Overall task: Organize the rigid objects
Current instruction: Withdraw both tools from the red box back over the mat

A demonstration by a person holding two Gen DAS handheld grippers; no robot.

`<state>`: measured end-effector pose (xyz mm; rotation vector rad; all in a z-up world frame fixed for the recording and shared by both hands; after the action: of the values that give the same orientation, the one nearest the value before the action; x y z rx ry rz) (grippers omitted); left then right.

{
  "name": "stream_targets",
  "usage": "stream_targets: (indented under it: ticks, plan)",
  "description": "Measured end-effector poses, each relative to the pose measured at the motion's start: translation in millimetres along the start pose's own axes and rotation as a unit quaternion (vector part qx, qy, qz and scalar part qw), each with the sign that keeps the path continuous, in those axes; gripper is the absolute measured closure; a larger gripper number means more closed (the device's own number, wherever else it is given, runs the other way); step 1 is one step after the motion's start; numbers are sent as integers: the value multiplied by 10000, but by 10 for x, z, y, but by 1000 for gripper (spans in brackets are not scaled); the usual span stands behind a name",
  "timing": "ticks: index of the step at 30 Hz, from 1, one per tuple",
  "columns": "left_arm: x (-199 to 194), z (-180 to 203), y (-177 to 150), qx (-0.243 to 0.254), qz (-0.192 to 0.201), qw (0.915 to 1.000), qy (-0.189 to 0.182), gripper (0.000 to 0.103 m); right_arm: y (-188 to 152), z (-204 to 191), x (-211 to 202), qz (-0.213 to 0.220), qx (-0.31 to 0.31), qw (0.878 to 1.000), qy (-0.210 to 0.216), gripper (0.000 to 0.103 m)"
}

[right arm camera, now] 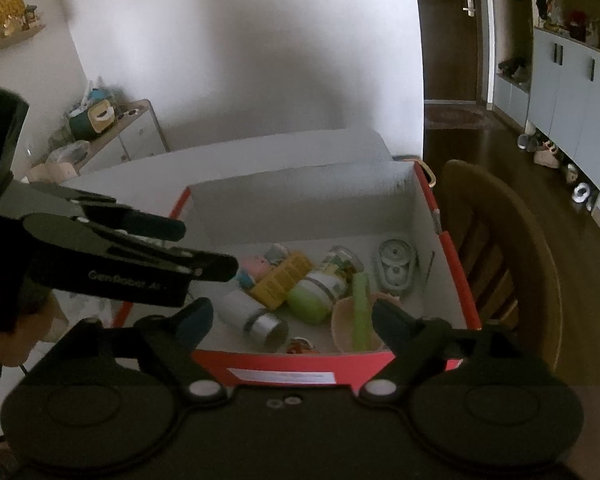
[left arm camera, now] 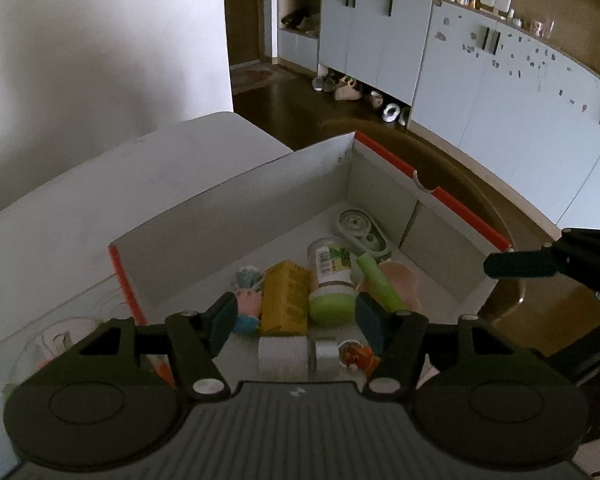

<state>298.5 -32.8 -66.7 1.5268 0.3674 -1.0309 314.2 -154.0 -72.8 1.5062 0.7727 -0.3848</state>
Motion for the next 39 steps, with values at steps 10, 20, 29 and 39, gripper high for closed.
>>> stream_targets:
  ticks: [10, 20, 29, 39]
  plan:
    - [-346, -322, -90, -105, 277, 9995, -126, 32, 132, -336, -133, 380, -72, 9992, -56, 1]
    - [-631, -748, -208, -142, 467, 9981, -375, 23, 223, -853, -40, 424, 92, 9990, -94, 1]
    - [-804, -1359, -327, -355, 503, 9964, -582, 20, 274, -1412, 177, 347, 123, 9993, -68, 1]
    - [-845, -2170, -490, -498, 613, 9960, -427, 6, 294, -1931, 457, 170, 89, 9998, -61, 1]
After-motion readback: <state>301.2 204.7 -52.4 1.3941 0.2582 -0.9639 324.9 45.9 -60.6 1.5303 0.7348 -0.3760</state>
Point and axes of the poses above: each gripper's, at about its wrist camera, not at the fingertips, and x roughly the way its jaws point, z to its right, y to its top, the point moved 8 cm from there along x, roughly the way its jaws point, and after that the axes turned 8 degrees about -x, right-handed, at the moved point
